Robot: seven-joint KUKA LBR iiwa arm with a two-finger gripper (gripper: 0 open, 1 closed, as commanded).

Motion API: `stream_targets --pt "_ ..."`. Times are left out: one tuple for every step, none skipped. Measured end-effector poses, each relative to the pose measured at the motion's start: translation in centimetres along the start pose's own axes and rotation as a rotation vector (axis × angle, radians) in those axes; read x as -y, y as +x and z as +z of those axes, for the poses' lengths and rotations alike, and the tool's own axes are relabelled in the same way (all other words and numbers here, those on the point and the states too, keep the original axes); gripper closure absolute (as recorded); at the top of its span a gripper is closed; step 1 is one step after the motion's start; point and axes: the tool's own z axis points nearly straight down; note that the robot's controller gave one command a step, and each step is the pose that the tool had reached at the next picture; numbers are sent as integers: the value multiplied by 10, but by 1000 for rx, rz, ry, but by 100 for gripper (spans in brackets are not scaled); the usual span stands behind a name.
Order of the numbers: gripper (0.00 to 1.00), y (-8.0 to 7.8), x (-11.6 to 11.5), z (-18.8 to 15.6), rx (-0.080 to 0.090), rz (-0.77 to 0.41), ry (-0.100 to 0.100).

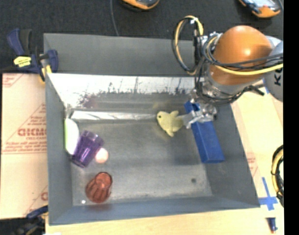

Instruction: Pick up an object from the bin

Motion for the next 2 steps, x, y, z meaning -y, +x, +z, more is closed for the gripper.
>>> stream_targets --pt "100 0 0 -14 1 4 -1" --pt "100 0 0 -54 3 7 -3"
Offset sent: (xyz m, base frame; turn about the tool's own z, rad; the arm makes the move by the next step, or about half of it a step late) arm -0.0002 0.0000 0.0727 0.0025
